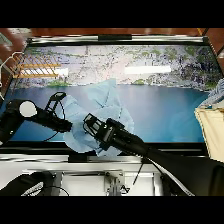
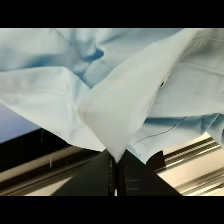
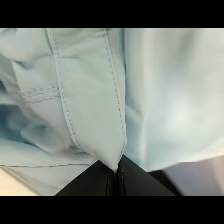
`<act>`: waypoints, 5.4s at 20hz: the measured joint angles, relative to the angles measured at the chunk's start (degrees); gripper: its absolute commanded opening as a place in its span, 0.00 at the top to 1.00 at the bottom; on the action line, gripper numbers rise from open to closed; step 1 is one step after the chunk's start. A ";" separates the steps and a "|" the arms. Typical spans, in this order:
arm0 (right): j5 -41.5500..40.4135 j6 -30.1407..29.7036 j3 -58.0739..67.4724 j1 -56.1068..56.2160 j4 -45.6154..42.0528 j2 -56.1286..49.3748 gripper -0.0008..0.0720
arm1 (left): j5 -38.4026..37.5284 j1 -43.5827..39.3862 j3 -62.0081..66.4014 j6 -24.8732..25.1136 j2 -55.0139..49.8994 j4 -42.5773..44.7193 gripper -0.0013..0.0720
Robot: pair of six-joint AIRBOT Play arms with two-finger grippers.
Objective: Fold the shirts.
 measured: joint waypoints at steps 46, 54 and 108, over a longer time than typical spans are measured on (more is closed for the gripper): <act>-0.31 -13.49 -0.50 -24.30 31.67 -6.60 0.88 | 12.04 -0.07 -1.68 3.21 -7.41 -9.01 0.91; -0.59 -19.54 13.90 -27.54 30.01 2.91 0.88 | 11.80 0.00 13.75 5.25 -7.41 -8.98 0.91; 14.29 -8.52 38.34 -27.89 8.13 -8.55 0.88 | -12.17 20.94 53.00 7.87 -20.09 8.20 0.49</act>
